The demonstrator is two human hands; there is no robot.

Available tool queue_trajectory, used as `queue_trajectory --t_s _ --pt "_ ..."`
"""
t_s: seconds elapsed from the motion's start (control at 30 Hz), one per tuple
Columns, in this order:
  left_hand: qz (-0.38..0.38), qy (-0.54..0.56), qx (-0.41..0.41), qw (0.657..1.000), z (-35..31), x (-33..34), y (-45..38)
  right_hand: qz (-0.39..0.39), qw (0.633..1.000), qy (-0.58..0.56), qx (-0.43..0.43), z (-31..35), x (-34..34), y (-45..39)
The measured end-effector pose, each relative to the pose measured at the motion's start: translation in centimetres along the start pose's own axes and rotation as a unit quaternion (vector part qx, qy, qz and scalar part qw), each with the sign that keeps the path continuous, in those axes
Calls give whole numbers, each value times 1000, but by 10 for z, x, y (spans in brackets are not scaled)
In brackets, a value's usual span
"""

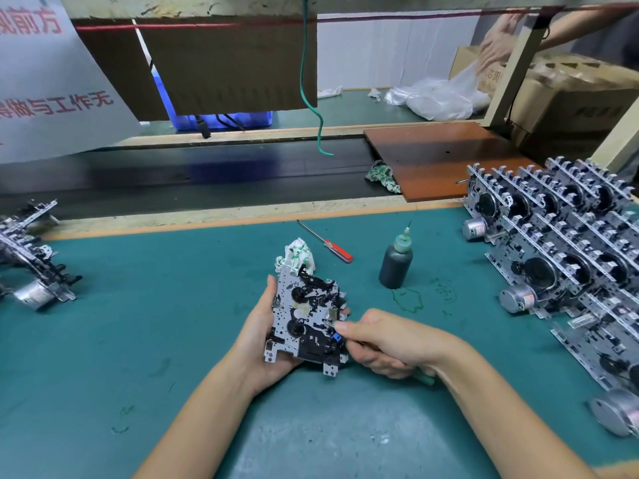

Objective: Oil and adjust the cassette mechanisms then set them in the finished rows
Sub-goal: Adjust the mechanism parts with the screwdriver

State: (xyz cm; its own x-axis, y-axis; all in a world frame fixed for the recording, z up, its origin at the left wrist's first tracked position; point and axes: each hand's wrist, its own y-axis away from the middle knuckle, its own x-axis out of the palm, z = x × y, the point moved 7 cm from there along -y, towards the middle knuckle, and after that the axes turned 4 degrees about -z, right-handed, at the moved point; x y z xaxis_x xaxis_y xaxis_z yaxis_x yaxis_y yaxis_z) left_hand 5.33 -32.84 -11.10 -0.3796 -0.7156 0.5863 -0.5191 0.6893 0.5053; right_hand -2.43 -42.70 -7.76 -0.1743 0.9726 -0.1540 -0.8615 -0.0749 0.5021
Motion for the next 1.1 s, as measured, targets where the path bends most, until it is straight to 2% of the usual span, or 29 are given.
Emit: queue_trajectory --t_s 0.23,0.37,0.47,0.57,0.63,0.7,0.77,0.8,0.93,1.0,1.03,1.1 --pt "2 -5 7 1000 0 5 2 15 1000 1 -3 2 0 4" --pt "3 5 23 1000 -2 8 9 -33 998 -7 -55 4 -2 4" --pt "20 62 24 998 -2 11 18 -131 986 -38 -99 3 -20 8" --pt "22 113 34 993 -4 11 22 -283 951 -8 -127 -1 -52 17" --pt "25 134 34 990 -4 12 24 -367 917 86 -130 0 -61 22" --pt "53 141 27 988 -3 12 23 -426 868 230 -109 1 -57 29" --pt "82 82 9 993 -2 15 26 -473 810 314 -148 9 -46 43" --pt "87 26 -5 996 -1 16 29 -466 796 344 -177 11 -39 48" --pt "66 -187 -65 978 4 16 39 -334 758 493 -267 14 -7 51" --pt "43 -266 -62 961 -3 14 35 -336 732 514 -294 17 -6 55" --pt "37 -271 -60 960 -6 11 38 -347 722 518 -299 17 -8 59" --pt "43 -284 -33 957 -12 2 44 -364 723 509 -294 14 -13 64"
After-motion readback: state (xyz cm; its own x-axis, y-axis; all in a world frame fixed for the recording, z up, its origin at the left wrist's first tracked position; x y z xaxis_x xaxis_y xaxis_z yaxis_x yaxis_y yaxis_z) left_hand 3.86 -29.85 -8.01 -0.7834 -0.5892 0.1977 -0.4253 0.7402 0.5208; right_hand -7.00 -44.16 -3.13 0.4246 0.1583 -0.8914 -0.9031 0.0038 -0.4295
